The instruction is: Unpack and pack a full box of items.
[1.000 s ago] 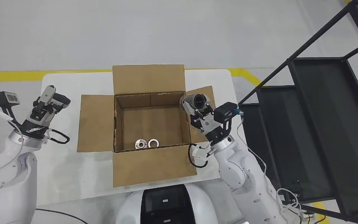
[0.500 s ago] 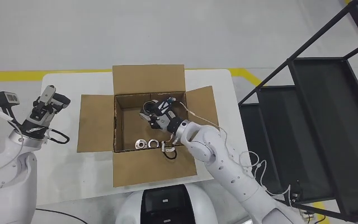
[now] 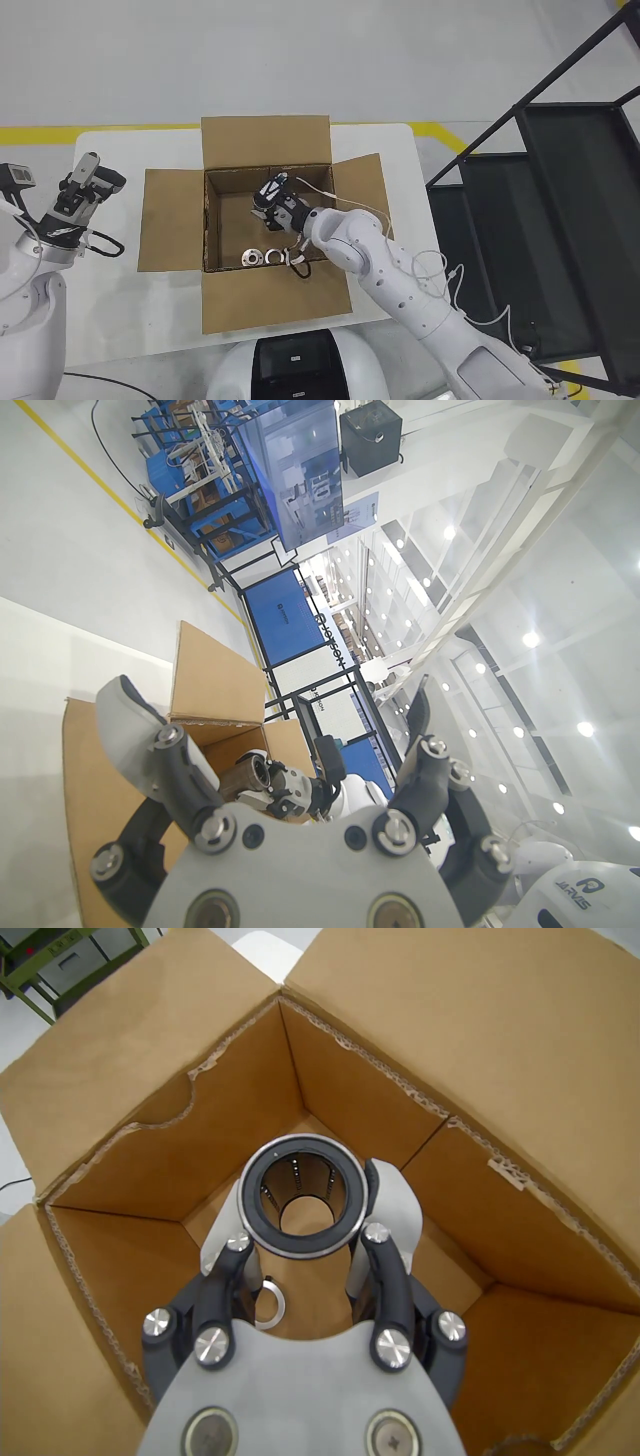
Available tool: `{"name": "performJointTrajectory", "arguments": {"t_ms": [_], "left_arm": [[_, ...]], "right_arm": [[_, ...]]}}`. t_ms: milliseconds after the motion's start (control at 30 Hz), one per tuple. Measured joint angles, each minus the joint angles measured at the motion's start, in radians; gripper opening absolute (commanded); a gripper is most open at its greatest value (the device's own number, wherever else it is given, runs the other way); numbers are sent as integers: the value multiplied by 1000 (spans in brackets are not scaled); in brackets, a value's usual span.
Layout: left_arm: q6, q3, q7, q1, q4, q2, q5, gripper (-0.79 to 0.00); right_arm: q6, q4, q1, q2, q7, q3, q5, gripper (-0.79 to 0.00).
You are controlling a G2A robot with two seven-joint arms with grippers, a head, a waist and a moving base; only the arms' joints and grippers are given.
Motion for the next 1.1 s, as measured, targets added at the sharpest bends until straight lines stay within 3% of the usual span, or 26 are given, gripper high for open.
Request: {"name": "performJointTrajectory", "arguments": {"t_ms": [267, 533, 700, 867, 1100], "left_arm": [[0, 0, 0, 0, 0, 0, 0, 0], [40, -23, 33, -6, 11, 5, 92, 0], [52, -37, 72, -46, 83, 10, 172, 0], [46, -7, 97, -98, 173, 12, 247, 0], [45, 93, 62, -182, 327, 4, 270, 0]], "right_arm": [[-43, -68, -30, 8, 12, 23, 31, 0], [-106, -313, -220, 41, -75, 161, 193, 0], [-109, -452, -356, 57, -194, 270, 316, 0], [-26, -530, -460, 64, -296, 367, 396, 0], [164, -557, -579, 61, -414, 446, 487, 0]]}}
